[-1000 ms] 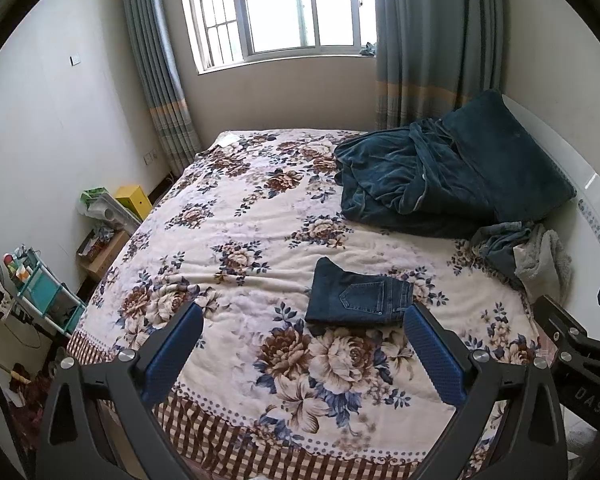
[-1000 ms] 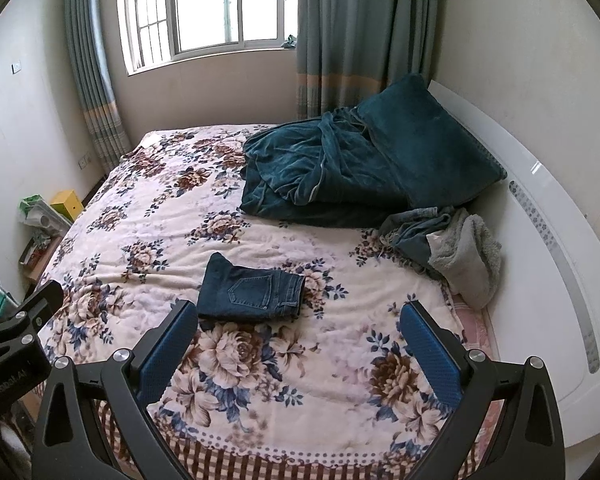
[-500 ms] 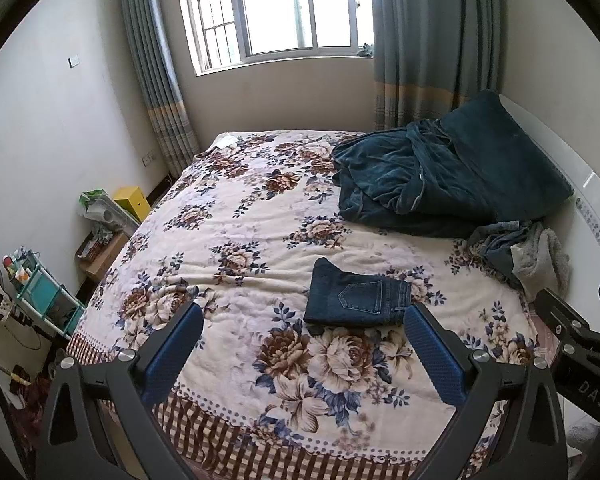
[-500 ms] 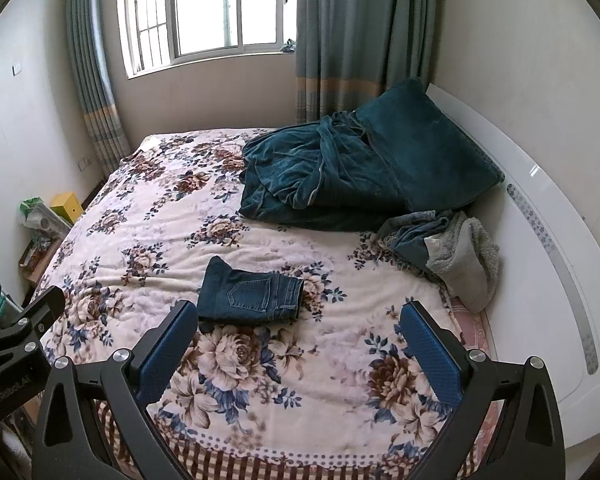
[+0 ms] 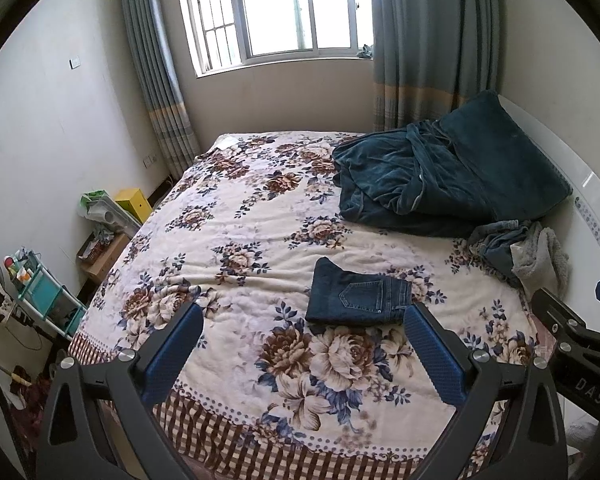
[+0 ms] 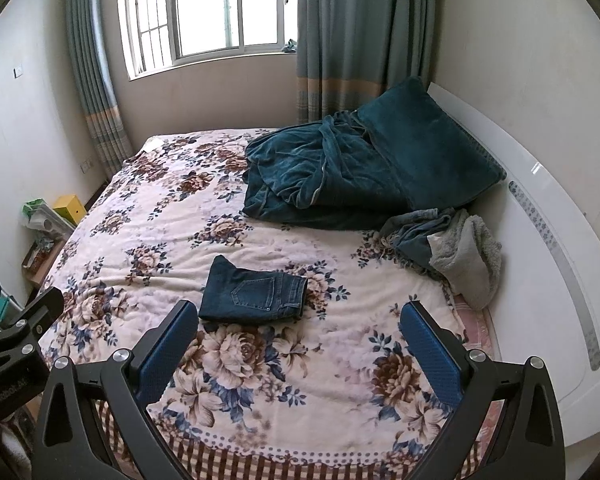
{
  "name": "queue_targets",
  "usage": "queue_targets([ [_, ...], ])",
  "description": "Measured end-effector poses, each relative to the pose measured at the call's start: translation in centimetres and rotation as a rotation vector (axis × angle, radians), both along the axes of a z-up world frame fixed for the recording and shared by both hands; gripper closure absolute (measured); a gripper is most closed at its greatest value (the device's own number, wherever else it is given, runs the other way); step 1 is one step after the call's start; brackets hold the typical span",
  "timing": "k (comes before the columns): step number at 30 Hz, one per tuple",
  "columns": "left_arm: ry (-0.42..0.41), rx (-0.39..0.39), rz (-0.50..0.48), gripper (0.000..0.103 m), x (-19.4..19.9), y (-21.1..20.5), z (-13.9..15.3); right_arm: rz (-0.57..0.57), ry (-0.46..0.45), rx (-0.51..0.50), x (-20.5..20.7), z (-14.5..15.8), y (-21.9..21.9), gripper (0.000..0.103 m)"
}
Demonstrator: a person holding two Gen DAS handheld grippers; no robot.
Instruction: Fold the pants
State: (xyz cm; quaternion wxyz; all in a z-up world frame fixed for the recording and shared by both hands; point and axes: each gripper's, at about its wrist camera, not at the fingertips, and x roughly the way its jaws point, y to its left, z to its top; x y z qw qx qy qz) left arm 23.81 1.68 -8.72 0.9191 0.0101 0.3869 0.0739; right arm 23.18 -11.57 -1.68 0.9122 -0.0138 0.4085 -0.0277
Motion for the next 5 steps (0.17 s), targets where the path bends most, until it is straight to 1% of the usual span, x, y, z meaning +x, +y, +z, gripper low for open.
queue_targets([
  [5,-0.015,-0.003,0.004,0.0,-0.43,0.05,0.28,0.0,0.001,0.006,-0.32,0.15,0.01,0.0],
])
